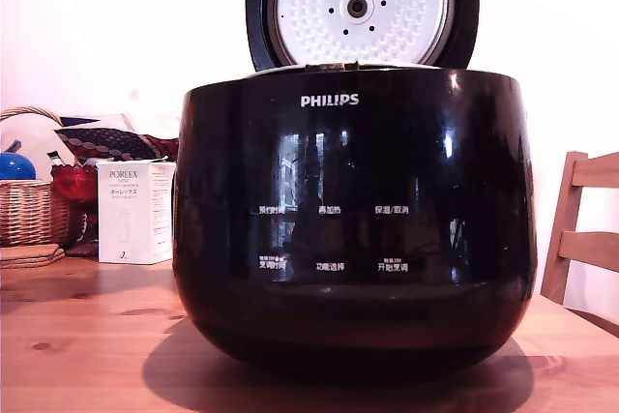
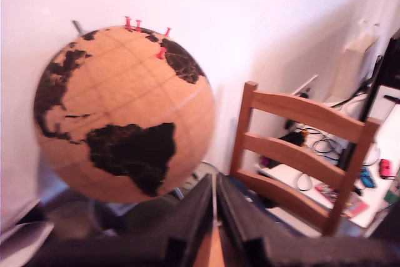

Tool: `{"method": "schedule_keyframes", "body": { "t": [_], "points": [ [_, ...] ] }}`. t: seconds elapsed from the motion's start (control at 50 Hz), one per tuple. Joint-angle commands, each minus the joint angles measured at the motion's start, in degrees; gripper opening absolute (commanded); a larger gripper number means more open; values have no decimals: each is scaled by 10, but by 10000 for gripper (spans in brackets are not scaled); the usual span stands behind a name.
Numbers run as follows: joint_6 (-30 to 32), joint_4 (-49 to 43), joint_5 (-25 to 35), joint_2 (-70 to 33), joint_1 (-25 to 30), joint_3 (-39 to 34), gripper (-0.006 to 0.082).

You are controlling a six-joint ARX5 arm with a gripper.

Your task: Close the rice cooker by pressing the lid down with medium force

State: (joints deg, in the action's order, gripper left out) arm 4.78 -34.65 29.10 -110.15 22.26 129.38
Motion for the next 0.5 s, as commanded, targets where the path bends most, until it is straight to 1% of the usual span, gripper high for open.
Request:
{"method": "schedule_keyframes", "body": {
  "t": [0.0, 0.26, 0.48],
  "points": [
    [-3, -5, 5, -24, 11, 1, -21],
    [-3, -44, 22, -28, 38, 1, -21],
    [-4, -86, 46, -28, 44, 1, -21]
  ]
}}
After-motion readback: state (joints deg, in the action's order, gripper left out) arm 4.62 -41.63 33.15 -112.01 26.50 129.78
